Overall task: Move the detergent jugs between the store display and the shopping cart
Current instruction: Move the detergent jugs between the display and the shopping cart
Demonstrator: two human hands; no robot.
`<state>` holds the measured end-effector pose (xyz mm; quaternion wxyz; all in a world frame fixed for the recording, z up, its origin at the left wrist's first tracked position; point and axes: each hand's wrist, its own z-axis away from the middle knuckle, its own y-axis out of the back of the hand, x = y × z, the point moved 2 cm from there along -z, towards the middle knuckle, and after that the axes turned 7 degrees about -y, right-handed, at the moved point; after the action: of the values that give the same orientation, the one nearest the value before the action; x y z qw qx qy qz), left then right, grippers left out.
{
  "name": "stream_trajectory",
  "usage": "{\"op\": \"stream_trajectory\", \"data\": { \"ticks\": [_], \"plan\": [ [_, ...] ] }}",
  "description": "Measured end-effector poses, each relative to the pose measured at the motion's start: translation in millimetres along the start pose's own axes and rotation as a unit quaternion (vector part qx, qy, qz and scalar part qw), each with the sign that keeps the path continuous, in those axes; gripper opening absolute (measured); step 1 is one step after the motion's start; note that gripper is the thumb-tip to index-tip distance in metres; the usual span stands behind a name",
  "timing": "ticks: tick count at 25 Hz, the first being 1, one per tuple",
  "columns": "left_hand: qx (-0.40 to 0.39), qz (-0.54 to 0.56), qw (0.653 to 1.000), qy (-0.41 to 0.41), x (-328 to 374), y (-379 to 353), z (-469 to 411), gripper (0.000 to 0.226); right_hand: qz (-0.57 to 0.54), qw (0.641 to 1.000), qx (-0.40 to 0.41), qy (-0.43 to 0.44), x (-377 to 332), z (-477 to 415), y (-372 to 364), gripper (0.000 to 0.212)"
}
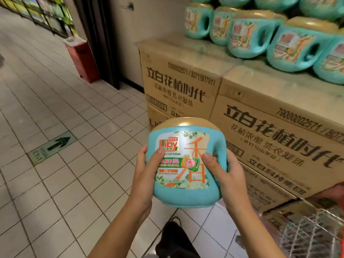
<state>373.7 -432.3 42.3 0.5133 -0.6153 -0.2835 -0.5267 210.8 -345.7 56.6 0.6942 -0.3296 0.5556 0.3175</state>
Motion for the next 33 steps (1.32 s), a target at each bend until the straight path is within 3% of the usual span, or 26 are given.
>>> {"op": "stream_trajectory", "data": {
  "ticks": [8,10,13,15,19,26,30,33],
  "plan": [
    [-0.059,-0.020,0.994,-0.091,68,-50,-205,0.059,-0.011,0.994,0.019,0.111,-87,-179,-30,0.061],
    [-0.096,-0.019,0.988,-0.122,87,-68,-254,0.072,-0.003,0.989,0.027,0.146,-113,-221,-33,0.063],
    [-0.145,-0.035,0.978,-0.147,105,-87,-315,0.112,0.018,0.982,0.037,0.183,-142,-272,-37,0.072],
    [-0.171,-0.029,0.973,-0.153,107,-95,-360,0.122,0.048,0.979,0.045,0.195,-152,-308,-38,0.079],
    [-0.248,-0.061,0.950,-0.177,107,-111,-456,0.123,0.095,0.974,0.073,0.191,-156,-380,-41,0.100],
    [-0.366,-0.099,0.908,-0.179,99,-133,-599,0.131,0.088,0.961,0.155,0.210,-157,-476,-60,0.087],
    [-0.401,-0.097,0.894,-0.174,92,-148,-653,0.137,0.097,0.948,0.223,0.207,-156,-516,-65,0.099],
    [-0.413,-0.108,0.883,-0.195,83,-158,-679,0.125,0.136,0.934,0.263,0.200,-154,-538,-58,0.105]
  ]
}}
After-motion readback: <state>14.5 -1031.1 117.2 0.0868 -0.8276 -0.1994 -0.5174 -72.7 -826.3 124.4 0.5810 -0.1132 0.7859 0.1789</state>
